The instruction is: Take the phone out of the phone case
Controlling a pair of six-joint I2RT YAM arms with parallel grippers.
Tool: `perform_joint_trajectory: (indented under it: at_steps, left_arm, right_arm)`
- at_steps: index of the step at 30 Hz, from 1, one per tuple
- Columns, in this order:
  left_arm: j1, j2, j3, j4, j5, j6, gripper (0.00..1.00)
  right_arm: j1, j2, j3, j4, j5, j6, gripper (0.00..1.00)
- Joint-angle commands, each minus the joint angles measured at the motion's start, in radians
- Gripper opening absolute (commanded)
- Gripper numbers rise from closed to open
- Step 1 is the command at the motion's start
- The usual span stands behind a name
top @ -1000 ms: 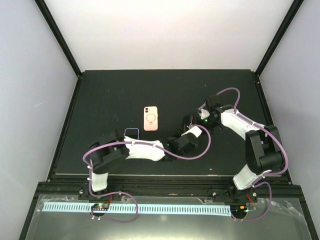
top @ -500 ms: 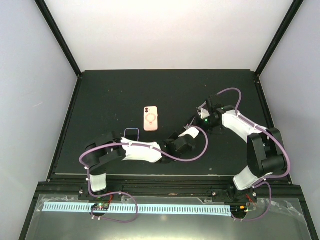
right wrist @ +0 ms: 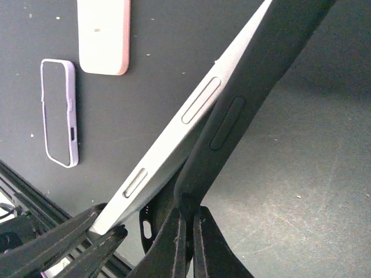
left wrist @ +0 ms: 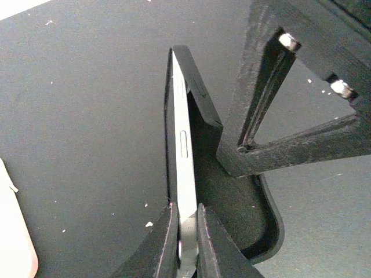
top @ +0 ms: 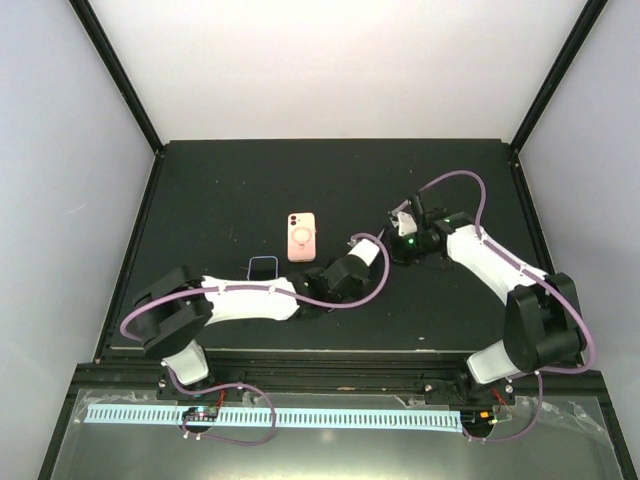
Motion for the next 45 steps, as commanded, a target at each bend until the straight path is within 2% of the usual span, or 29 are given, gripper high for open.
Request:
perform_joint_trajectory:
  at_steps: [1,10,14,17,23,26,34,39,45]
  left_arm:
    - [0.059,-0.163,-0.046,-0.037,-0.05,-0.09,0.02]
    - [0.077,-0.38,-0.13,-0.047,-0.006,-0.143,0.02]
    - [0.08,-0.455,-0.141,-0.12,0.013,-0.16,0.02]
    - [0.08,-0.523,-0.144,-0.216,0.046,-0.176,0.02]
    - [0.08,-0.698,-0.226,-0.323,0.08,-0.132,0.02]
    - [0.08,-0.736,-0.269,-0.341,0.069,-0.122,0.02]
    - [0.075,-0.761,-0.323,-0.316,0.085,-0.14,0.02]
    - [0.066,-0.749,-0.333,-0.291,0.086,-0.121,0.02]
    - [0.048,-0.738,-0.333,-0.281,0.037,-0.1,0.02]
  right_arm:
    - [-0.039,-0.027,-0.003,-0.043,0.318,-0.085,0.01]
    - [-0.039,-0.062,0.029,-0.03,0.349,-0.111,0.01]
    - [-0.039,-0.072,0.067,-0.023,0.393,-0.16,0.01]
    - [-0.049,-0.077,0.101,-0.024,0.464,-0.217,0.01]
    - [-0.146,-0.076,0.103,0.039,0.459,-0.415,0.01]
    - [-0.224,-0.024,0.127,0.049,0.425,-0.522,0.01]
    - [-0.417,0.175,0.35,-0.155,0.232,-0.671,0.01]
    - [-0.454,0.29,0.398,-0.159,0.224,-0.648,0.01]
    - [-0.466,0.415,0.441,-0.151,0.095,-0.534,0.01]
